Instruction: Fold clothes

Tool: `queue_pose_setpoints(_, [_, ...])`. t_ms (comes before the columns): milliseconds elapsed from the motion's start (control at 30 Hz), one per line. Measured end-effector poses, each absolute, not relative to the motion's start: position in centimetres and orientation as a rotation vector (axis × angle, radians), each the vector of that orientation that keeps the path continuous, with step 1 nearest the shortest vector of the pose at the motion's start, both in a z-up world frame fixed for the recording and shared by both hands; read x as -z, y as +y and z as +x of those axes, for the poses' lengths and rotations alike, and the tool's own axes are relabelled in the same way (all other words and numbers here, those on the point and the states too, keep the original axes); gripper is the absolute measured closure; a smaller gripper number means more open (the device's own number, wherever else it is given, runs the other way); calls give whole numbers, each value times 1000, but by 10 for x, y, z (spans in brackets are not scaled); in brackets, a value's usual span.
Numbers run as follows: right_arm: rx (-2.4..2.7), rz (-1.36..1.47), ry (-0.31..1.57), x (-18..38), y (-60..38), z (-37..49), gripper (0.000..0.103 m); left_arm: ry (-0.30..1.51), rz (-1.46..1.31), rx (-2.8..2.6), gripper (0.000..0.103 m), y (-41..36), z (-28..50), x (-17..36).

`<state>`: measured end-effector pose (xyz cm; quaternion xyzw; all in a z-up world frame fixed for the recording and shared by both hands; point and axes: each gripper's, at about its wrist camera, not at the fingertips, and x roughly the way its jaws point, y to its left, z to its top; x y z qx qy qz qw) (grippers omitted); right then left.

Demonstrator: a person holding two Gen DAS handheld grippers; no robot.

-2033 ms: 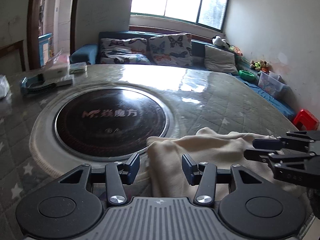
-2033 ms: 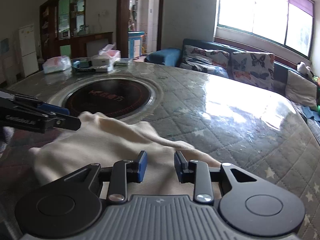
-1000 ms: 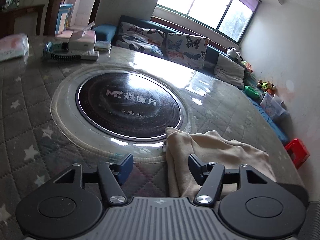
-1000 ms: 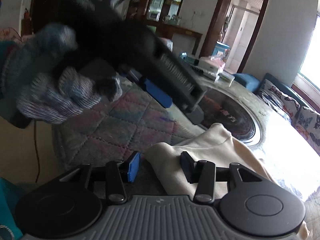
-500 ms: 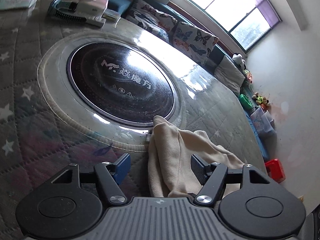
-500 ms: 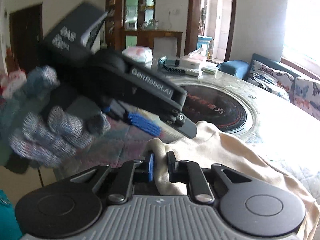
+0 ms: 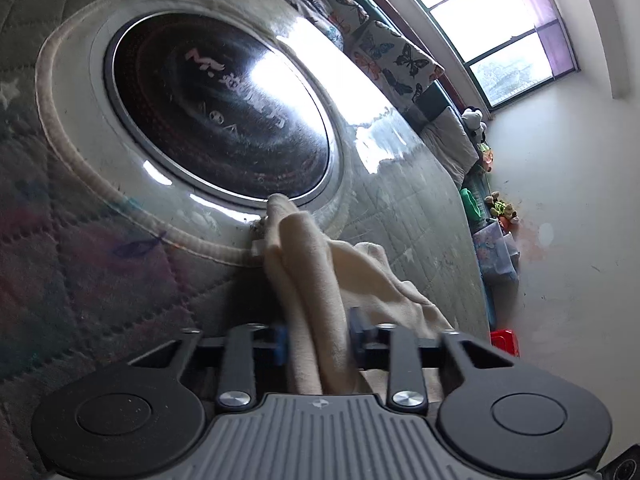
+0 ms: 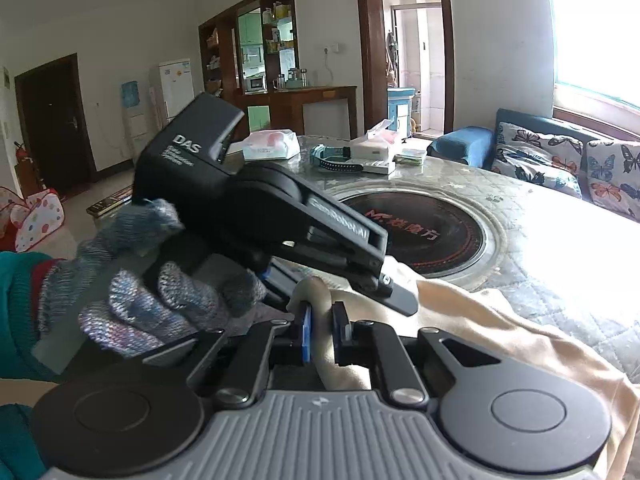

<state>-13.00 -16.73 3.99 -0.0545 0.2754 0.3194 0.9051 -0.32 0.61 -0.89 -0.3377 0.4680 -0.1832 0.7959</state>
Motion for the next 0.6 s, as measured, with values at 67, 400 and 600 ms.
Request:
queue_pose_setpoints(67, [-659, -112, 572, -38, -168, -131, 94, 1003, -737, 394, 85, 10, -2, 12])
queue_pose_setpoints(400, [-478, -14, 590, -35, -221, -135, 79, 987, -714, 403, 86, 12, -5, 10])
queue_pose_setpoints(600, [-194, 50, 621, -19, -283, -122, 70, 985, -688, 400, 86, 9, -6, 8])
